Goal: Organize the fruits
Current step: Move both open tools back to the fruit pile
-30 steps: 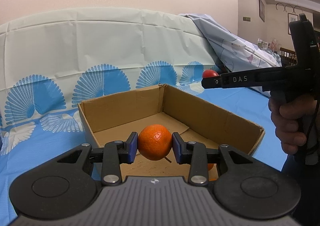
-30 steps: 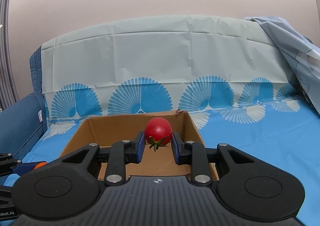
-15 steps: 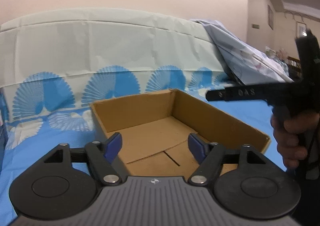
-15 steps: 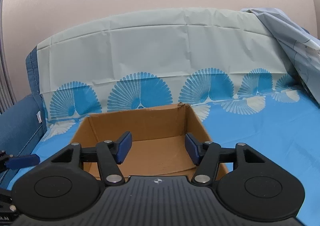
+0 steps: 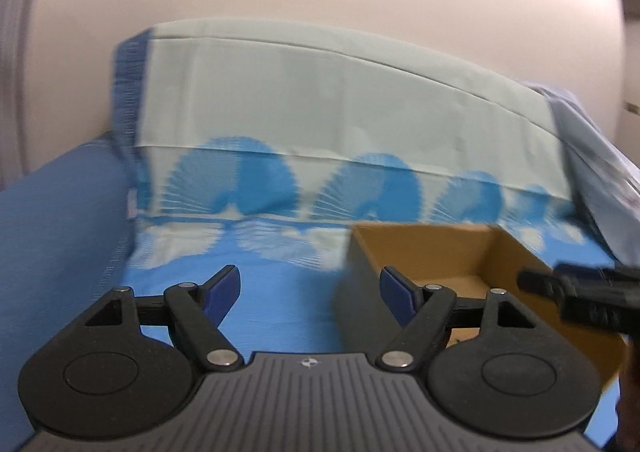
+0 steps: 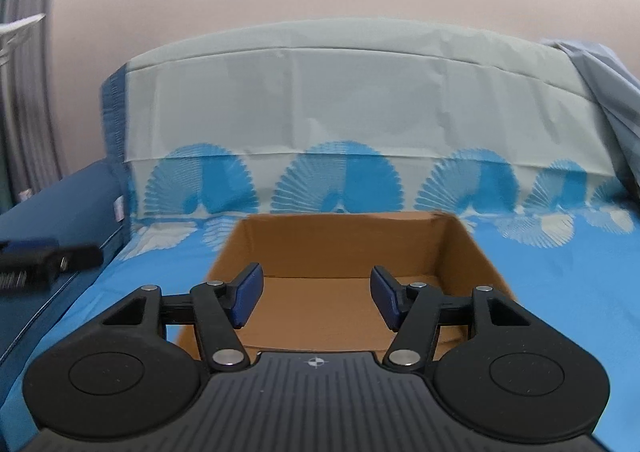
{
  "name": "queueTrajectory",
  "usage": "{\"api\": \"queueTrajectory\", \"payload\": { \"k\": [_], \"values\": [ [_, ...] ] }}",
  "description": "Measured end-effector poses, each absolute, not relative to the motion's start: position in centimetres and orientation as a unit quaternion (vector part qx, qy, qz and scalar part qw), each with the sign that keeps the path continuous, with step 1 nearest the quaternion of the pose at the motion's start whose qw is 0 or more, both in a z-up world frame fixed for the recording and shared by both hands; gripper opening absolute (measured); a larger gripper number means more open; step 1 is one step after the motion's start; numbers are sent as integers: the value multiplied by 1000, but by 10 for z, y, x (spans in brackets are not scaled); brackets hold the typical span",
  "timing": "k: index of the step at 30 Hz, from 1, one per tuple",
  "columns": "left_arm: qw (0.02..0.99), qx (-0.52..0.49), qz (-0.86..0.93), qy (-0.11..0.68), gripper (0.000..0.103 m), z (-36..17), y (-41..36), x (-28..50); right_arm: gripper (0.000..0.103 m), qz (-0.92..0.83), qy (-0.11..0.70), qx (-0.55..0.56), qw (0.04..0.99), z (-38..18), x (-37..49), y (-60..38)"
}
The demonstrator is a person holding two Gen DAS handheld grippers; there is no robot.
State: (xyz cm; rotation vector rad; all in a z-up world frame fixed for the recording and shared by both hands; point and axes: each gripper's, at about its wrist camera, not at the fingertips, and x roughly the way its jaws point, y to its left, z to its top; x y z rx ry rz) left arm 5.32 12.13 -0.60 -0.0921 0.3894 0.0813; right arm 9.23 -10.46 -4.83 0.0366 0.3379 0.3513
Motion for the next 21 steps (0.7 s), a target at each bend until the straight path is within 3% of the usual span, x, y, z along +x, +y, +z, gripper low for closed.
{"api": "queueTrajectory", "payload": {
  "k": [6, 9, 11, 16, 21],
  "values": [
    [978, -67, 81, 178, 81, 10, 164, 45, 59, 232, 166, -6, 958, -51, 81, -65],
    [977, -95, 64, 178, 81, 16, 193, 40, 39, 273, 171, -9, 947, -53, 76, -47],
    [977, -120, 55, 170, 81, 23, 216, 34, 35, 303, 174, -14, 937, -54, 72, -35],
    [978, -149, 97, 104, 81, 53, 287, 4, 35, 360, 177, -41, 915, -59, 62, -6],
    [967, -128, 199, 99, 82, 82, 364, -1, 35, 400, 178, -57, 897, -64, 55, 20]
  ]
}}
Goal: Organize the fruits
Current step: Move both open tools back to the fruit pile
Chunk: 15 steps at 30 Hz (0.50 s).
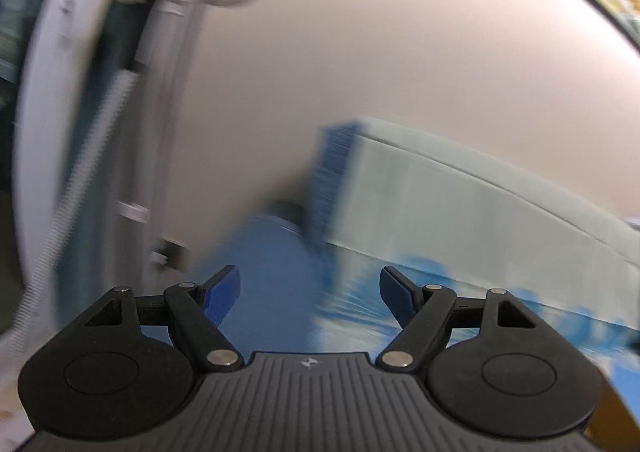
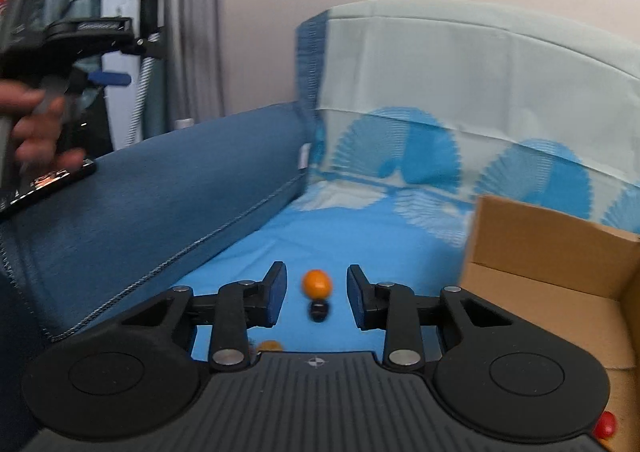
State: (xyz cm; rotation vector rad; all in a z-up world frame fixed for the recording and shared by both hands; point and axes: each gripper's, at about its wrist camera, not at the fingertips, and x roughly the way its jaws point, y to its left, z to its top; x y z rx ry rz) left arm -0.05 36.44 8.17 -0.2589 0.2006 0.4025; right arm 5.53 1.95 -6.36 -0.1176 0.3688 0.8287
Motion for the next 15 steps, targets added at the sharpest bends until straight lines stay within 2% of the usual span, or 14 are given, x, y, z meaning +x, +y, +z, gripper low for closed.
{"api": "queueTrajectory", "payload": {
  "k": [5, 9, 15],
  "values": [
    [956, -118, 235, 134, 82, 83, 407, 3, 35, 430, 180, -76, 881, -70, 47, 40],
    [925, -132, 280, 222, 82, 68, 418, -11, 35, 444, 185, -90, 872, -75, 43, 52],
    [930, -187, 276, 151, 85, 88, 410, -103, 35, 444, 201, -106, 867, -84, 40, 63]
  ]
}}
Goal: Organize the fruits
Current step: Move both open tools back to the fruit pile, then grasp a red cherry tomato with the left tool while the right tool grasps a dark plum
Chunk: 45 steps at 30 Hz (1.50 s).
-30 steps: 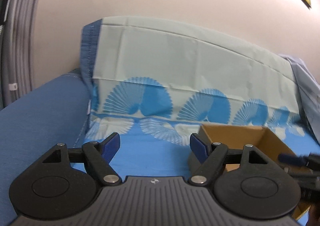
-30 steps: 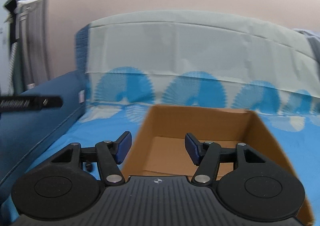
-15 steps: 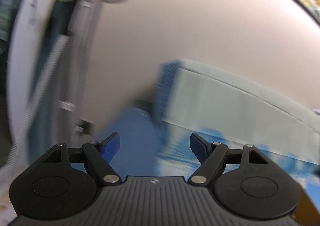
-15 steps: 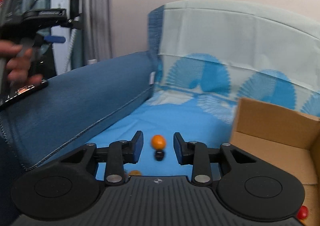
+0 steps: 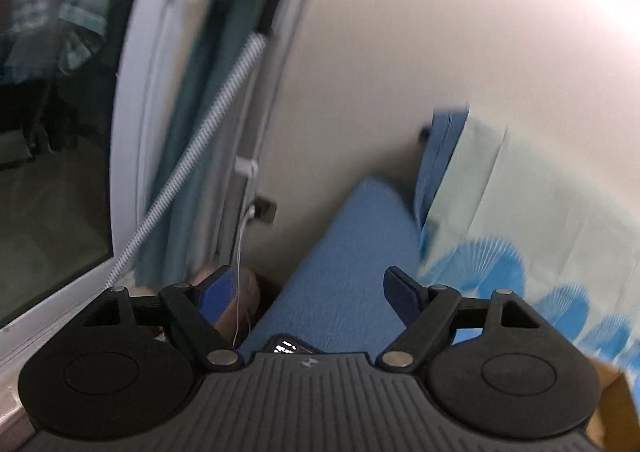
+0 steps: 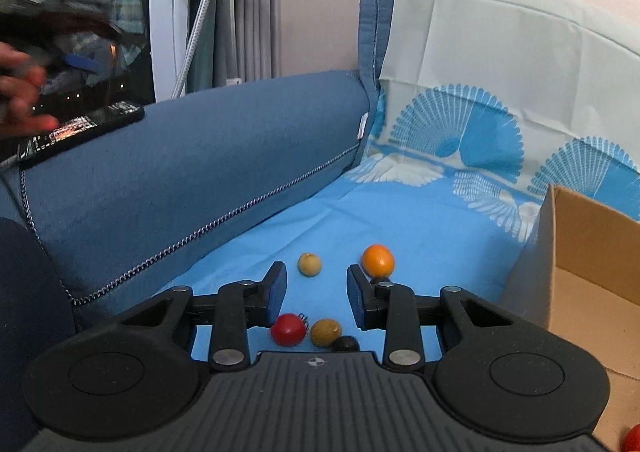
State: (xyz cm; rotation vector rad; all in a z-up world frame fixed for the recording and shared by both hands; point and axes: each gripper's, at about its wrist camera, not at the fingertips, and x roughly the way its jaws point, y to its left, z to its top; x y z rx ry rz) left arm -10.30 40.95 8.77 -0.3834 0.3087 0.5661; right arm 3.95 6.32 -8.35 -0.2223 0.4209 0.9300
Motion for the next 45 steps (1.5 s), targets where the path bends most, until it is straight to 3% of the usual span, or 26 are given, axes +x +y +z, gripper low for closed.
{"api": "queueTrajectory", "payload": {
  "k": [5, 7, 9, 11, 15, 19, 21, 26, 32, 35, 38, 42, 45],
  "values": [
    [951, -142, 254, 105, 85, 111, 371, -105, 36, 434, 214, -125, 866, -91, 38, 73],
    [965, -91, 228, 93, 75, 111, 341, -82, 36, 424, 221, -138, 867, -96, 38, 78],
    [978, -35, 188, 81, 35, 105, 312, -63, 36, 415, 231, -145, 868, -101, 39, 81],
    [983, -12, 157, 90, 11, 96, 291, -37, 37, 408, 239, -146, 869, -104, 41, 83],
    [972, -124, 83, 182, 10, 67, 281, 24, 37, 393, 250, -151, 872, -112, 46, 86],
    [937, -155, 64, 306, 11, 5, 265, 72, 41, 384, 262, -155, 872, -119, 50, 89],
    [893, -173, 76, 408, 12, -28, 261, 90, 42, 380, 270, -161, 870, -124, 54, 91],
    [879, -205, 76, 424, 21, -44, 273, 91, 51, 383, 298, -170, 858, -135, 64, 101],
    [840, -179, 50, 510, 21, -78, 264, 101, 51, 372, 317, -169, 856, -149, 80, 112],
    [840, -145, 14, 522, 29, -82, 249, 102, 50, 365, 329, -163, 855, -154, 89, 114],
    [835, -103, 6, 540, 33, -90, 231, 107, 44, 370, 335, -165, 851, -159, 91, 116],
    [827, -71, 5, 557, 35, -99, 219, 108, 24, 378, 331, -182, 845, -162, 86, 118],
    [826, -60, 12, 561, 35, -105, 218, 108, 24, 377, 327, -185, 846, -161, 83, 117]
  ]
}}
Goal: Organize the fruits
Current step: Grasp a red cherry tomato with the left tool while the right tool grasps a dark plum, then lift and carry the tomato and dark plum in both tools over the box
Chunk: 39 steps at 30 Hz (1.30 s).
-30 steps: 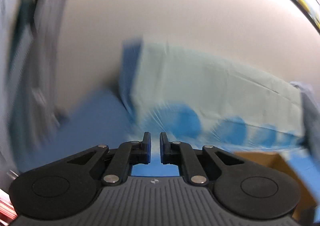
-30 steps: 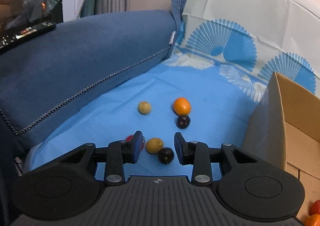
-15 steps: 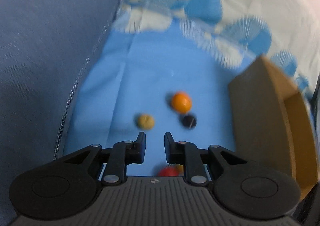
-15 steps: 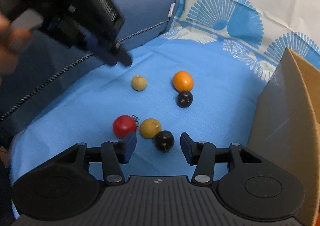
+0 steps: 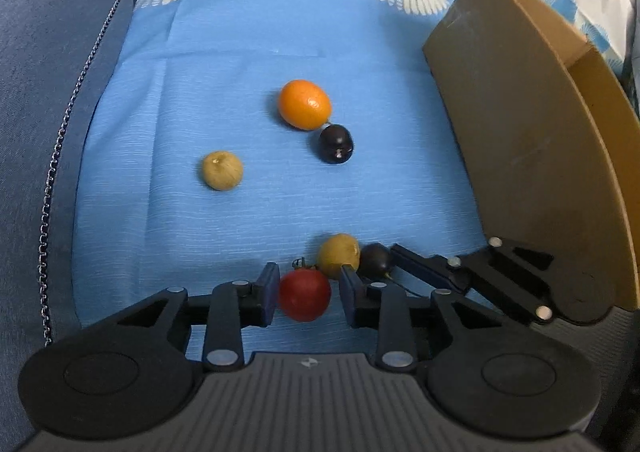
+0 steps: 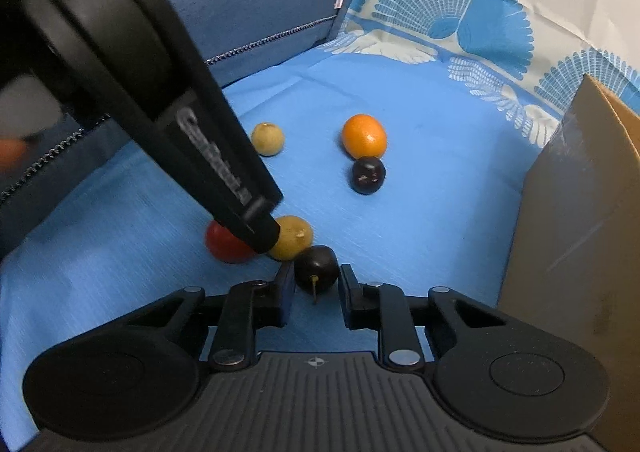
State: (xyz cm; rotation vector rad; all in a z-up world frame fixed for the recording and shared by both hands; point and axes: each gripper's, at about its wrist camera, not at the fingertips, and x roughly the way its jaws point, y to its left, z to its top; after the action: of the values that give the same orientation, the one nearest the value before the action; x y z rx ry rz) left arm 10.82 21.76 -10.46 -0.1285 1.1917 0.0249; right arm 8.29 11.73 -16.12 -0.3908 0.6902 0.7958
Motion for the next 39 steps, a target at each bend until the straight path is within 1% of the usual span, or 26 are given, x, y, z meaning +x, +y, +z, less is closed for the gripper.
{"api": "queueTrajectory", "payload": {
  "k": [6, 11, 16, 20, 39],
  "values": [
    [820, -33, 14, 571, 34, -112, 212, 111, 24, 386, 310, -215, 842, -158, 61, 115],
    [827, -10, 11, 562, 33, -110, 203, 111, 24, 388, 311, -232, 836, -155, 45, 112],
    [829, -27, 29, 558, 33, -106, 210, 111, 24, 377, 335, -220, 835, -153, 48, 104],
    [822, -5, 28, 569, 33, -111, 205, 112, 25, 374, 356, -193, 834, -155, 59, 100],
    [820, 5, 18, 572, 33, -117, 205, 113, 25, 375, 348, -194, 837, -153, 56, 100]
  ]
}}
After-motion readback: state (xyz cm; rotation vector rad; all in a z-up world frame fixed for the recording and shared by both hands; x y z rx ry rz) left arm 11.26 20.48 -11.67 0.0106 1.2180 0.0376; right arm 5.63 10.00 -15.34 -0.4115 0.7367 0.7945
